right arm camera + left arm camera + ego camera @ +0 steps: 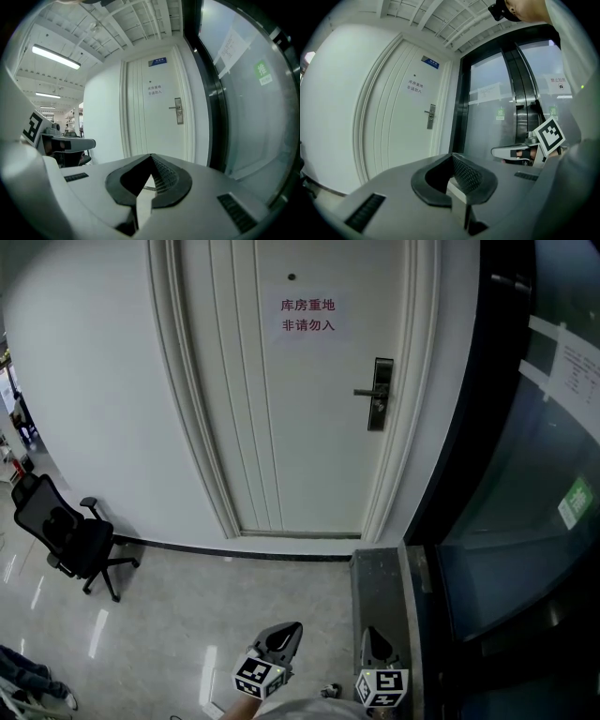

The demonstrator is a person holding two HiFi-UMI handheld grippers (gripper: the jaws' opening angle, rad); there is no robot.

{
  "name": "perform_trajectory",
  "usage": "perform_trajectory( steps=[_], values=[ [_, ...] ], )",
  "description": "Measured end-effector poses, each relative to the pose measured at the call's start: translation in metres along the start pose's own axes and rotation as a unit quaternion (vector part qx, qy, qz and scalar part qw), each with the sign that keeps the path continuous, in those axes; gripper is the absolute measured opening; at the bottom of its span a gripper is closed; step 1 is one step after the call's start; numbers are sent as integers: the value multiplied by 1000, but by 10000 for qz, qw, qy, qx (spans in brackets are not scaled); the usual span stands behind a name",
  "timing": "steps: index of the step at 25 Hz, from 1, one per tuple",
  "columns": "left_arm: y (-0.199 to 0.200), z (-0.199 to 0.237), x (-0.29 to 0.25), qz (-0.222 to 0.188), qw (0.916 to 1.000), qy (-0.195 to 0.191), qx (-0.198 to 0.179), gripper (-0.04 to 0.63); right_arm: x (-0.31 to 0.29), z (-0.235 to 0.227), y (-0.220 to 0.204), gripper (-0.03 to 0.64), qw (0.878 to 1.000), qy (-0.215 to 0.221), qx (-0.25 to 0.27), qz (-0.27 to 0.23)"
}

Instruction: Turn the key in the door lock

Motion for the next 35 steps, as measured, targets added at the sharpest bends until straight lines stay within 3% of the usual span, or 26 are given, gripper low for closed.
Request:
perform_trajectory(
  steps=[8, 15, 21, 27, 35],
  values=[
    [8, 9, -50, -25, 9995, 299, 64, 6, -45, -49, 15, -8, 9998, 154, -98, -106],
    [24, 32, -93, -110, 9997, 194, 17, 6, -83, -73, 26, -8, 9989, -25, -452, -137],
    [27, 81, -154, -35, 9999, -47, 138, 6, -141, -89, 28, -8, 9982, -370, -464, -23],
    [66, 128, -228, -116, 9984, -546, -112, 6, -201, -104, 54, -8, 9968, -708, -372, -34],
    [90, 179, -282, -146, 9940, -1082, -46, 6, -275, -110, 67, -8, 9923, -1123, -516, 119]
  ],
)
Point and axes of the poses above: the fingertips, and each gripper's own axes: x backward along the fingers, z to its left, y out of its top, the point moved 2 cm from there along x, backward along the fingers, and after that the axes turned 2 degrees about x, right-handed, at the moved point
